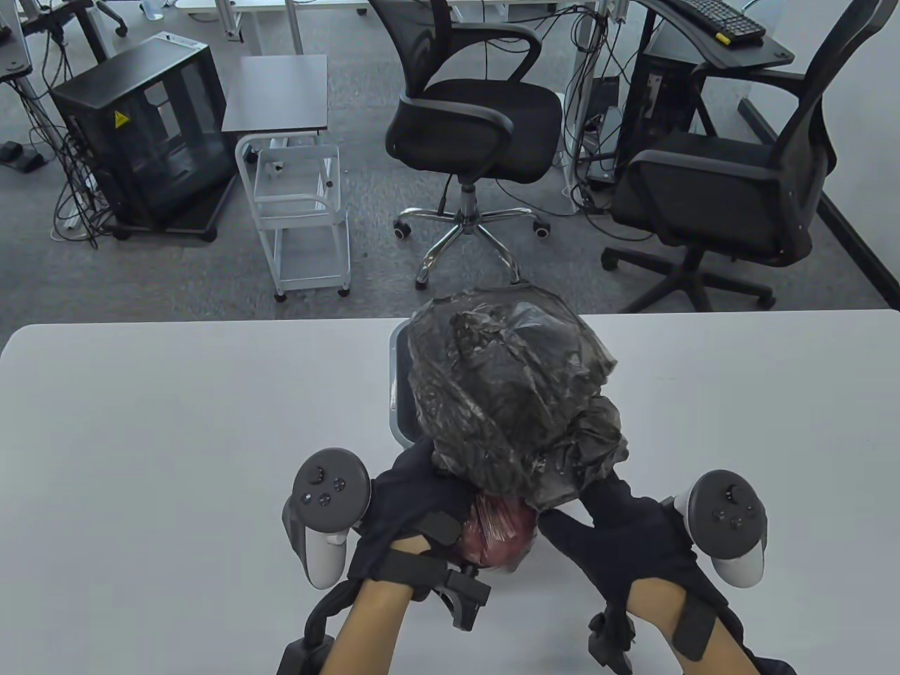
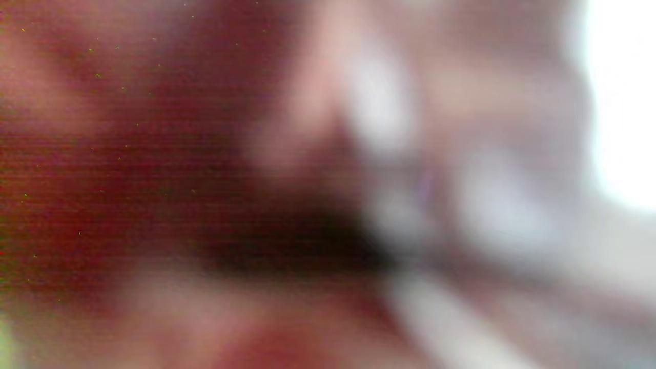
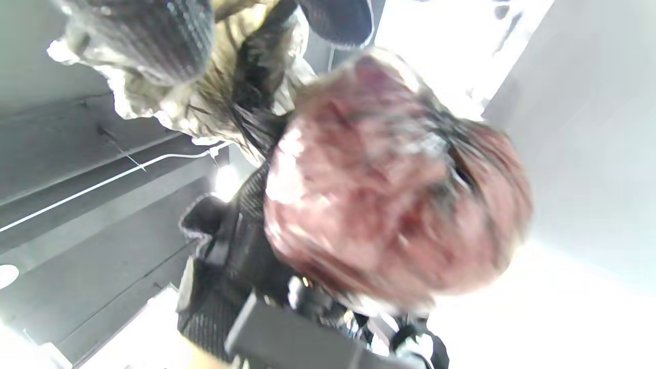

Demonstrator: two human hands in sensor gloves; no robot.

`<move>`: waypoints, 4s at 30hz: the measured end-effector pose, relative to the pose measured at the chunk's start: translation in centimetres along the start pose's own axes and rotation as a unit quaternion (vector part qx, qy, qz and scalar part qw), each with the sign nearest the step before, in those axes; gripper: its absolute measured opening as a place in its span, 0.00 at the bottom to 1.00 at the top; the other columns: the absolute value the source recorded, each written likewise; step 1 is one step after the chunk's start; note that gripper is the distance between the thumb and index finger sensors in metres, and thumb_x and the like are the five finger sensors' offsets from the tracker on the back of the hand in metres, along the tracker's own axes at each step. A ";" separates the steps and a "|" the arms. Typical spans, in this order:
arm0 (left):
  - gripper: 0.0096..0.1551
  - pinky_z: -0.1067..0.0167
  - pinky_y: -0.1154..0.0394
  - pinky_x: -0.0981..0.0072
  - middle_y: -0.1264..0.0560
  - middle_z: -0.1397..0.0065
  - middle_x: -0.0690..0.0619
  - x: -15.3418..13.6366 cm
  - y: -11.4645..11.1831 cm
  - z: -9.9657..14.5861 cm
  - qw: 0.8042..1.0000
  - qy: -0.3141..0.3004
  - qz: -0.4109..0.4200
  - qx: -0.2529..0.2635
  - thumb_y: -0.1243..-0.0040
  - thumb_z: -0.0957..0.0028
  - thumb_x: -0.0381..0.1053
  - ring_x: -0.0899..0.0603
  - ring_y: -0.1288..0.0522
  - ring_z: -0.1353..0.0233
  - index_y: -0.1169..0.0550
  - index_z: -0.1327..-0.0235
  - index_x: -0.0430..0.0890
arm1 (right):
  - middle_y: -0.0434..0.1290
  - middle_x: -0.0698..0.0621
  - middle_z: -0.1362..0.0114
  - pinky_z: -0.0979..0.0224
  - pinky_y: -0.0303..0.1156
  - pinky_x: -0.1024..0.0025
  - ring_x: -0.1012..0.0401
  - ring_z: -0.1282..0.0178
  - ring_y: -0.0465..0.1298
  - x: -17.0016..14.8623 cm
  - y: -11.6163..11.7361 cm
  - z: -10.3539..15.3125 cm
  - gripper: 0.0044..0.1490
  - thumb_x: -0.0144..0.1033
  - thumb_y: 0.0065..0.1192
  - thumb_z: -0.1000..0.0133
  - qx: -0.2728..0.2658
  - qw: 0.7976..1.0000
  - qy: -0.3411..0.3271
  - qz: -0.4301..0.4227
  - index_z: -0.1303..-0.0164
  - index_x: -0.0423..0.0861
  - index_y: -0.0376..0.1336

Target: Twist garbage bag top to tighten it

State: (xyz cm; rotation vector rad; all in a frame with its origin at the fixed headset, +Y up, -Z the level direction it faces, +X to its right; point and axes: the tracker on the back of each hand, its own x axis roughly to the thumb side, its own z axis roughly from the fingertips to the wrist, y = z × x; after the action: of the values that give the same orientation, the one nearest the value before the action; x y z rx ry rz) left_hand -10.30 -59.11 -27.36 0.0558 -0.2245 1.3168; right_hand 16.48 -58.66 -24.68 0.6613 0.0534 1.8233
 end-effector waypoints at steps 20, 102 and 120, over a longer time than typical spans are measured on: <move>0.20 0.43 0.28 0.36 0.32 0.24 0.50 -11.0 -5.3 1.7 0.994 0.038 0.056 -0.080 0.42 0.46 0.58 0.35 0.33 0.26 0.20 0.45 0.52 | 0.64 0.24 0.33 0.62 0.84 0.50 0.40 0.62 0.85 -14.5 3.0 1.5 0.53 0.60 0.50 0.39 0.026 0.964 0.097 -0.245 0.21 0.35 0.38; 0.23 0.55 0.18 0.45 0.28 0.28 0.47 -12.1 -6.3 3.1 0.982 0.088 0.145 -0.083 0.47 0.43 0.63 0.36 0.21 0.36 0.24 0.44 0.51 | 0.60 0.26 0.30 0.57 0.82 0.47 0.38 0.59 0.84 -13.8 3.5 3.8 0.55 0.59 0.49 0.38 -0.015 0.972 0.088 -0.219 0.24 0.31 0.35; 0.36 0.55 0.20 0.46 0.30 0.26 0.44 -12.1 -6.2 3.3 0.986 0.083 0.122 -0.083 0.51 0.45 0.73 0.36 0.19 0.44 0.28 0.27 0.57 | 0.54 0.25 0.28 0.48 0.78 0.43 0.36 0.49 0.79 -13.7 3.1 3.8 0.55 0.57 0.49 0.38 -0.031 0.972 0.073 -0.221 0.24 0.33 0.32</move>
State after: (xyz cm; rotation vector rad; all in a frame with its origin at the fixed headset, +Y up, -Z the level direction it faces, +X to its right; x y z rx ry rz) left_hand -7.56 -72.74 -25.97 -0.2280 -0.2018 1.5330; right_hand 18.35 -73.05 -26.07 0.4271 0.2230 1.4324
